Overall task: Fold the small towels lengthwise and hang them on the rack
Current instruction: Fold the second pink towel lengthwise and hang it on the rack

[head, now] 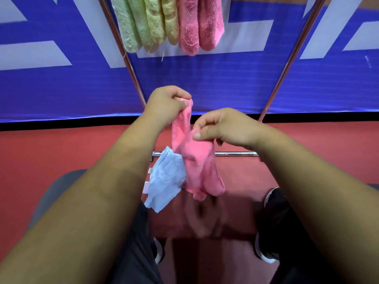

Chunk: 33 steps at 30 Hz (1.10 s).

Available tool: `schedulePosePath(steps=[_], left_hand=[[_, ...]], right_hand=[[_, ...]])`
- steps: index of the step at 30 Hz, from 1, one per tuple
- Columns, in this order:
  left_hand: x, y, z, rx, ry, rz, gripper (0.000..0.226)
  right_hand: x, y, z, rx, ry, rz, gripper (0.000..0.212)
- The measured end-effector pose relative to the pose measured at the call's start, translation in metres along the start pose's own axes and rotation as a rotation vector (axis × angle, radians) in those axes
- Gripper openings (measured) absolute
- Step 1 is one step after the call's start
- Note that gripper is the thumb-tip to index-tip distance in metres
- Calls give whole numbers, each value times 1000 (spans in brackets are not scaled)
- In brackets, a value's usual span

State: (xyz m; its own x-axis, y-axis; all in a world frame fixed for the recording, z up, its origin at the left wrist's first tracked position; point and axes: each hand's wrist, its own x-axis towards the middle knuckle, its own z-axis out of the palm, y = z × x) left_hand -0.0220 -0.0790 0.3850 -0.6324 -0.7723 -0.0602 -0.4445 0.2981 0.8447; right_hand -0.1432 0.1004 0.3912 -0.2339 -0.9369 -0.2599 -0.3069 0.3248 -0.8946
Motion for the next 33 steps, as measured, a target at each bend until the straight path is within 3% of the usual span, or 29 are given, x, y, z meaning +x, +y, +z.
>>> schedulePosePath(steps=[3,11,16,24,29,33], left_hand=[[-2,2,2,-12,-86,80,29],[-9,12,11,-111,-225,125,33],[-10,13,10,-140,-301,120,33],[-8,14,10,-166,-314,67,26],[-11,21,12,-215,-277,33,1],[-12,22,9,-346,-344,-31,13]], right_hand=[[5,9,-6,74,241,-43,11],[15,19,-10,13,534,-57,7],[15,19,-10,256,524,-74,8],[17,15,-12,286,617,-45,7],[14,12,-13,345,574,-86,11],[13,10,-14,338,557,-129,9]])
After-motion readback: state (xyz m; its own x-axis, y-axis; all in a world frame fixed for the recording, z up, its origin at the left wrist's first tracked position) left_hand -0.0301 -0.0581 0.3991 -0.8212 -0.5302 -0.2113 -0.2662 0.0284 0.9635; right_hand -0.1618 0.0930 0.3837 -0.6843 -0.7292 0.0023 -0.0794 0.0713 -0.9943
